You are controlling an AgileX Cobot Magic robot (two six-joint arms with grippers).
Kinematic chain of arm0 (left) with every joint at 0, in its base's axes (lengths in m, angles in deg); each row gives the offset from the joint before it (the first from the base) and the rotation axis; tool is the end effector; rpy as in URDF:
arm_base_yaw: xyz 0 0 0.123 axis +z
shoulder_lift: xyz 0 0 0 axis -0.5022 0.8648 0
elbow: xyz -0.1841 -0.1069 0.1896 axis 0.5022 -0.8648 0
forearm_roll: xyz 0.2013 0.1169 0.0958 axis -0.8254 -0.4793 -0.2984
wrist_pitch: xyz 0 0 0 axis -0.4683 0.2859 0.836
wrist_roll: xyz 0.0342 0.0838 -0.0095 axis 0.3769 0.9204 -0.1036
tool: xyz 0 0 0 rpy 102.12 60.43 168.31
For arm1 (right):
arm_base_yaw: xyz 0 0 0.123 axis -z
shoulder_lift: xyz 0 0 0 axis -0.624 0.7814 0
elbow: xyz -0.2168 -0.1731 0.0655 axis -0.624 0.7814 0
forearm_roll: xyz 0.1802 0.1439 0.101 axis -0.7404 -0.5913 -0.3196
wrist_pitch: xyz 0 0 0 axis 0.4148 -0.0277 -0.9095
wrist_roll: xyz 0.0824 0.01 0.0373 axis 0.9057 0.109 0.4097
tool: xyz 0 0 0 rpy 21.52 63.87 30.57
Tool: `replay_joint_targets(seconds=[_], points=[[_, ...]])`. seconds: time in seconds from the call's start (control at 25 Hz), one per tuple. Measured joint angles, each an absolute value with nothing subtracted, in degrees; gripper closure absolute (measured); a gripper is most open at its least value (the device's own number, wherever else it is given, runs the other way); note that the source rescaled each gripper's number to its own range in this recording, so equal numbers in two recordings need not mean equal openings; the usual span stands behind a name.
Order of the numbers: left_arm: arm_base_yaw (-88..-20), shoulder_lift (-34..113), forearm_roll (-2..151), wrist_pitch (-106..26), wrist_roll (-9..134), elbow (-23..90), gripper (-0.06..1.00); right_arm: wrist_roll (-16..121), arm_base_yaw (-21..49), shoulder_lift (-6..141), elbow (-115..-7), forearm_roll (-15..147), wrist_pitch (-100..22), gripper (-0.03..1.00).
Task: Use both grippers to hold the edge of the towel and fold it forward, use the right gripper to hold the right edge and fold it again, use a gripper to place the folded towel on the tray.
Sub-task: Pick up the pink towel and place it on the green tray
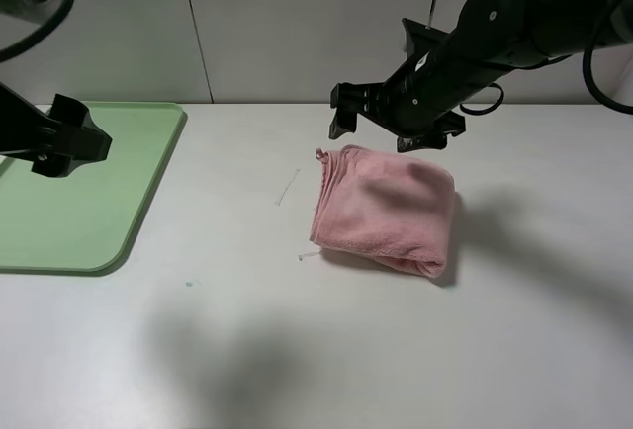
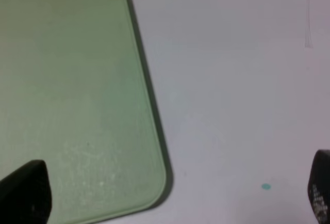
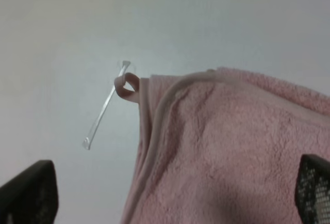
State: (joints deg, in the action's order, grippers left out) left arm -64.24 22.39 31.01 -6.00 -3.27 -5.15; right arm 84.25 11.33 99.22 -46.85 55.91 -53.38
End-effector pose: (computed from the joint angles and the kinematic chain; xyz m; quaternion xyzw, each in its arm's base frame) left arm 0.1716 -0.0822 0.2964 0.1554 0.8981 -0.0002 0.4113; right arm 0.3328 0.1841 0.1904 -0.0343 0.9543 0.1810 0.2352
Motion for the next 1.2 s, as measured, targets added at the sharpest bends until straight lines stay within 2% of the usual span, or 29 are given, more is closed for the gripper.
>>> replay_joint_targets(seconds=[0.56, 0.84, 1.2], points=[[-64.2, 22.4, 31.0, -6.0, -3.3, -5.1, -0.05, 81.5, 11.3, 91.6, -44.8, 66.7, -49.7, -0.03], [-64.2, 22.4, 31.0, -6.0, -3.3, -5.1, -0.05, 72.6, 11.3, 84.7, -36.6, 67.1, -42.2, -0.03], [-64.2, 22.4, 31.0, -6.0, -3.3, -5.1, -0.05, 71.5, 12.4, 74.2, -25.6, 65.7, -38.5, -0.03]])
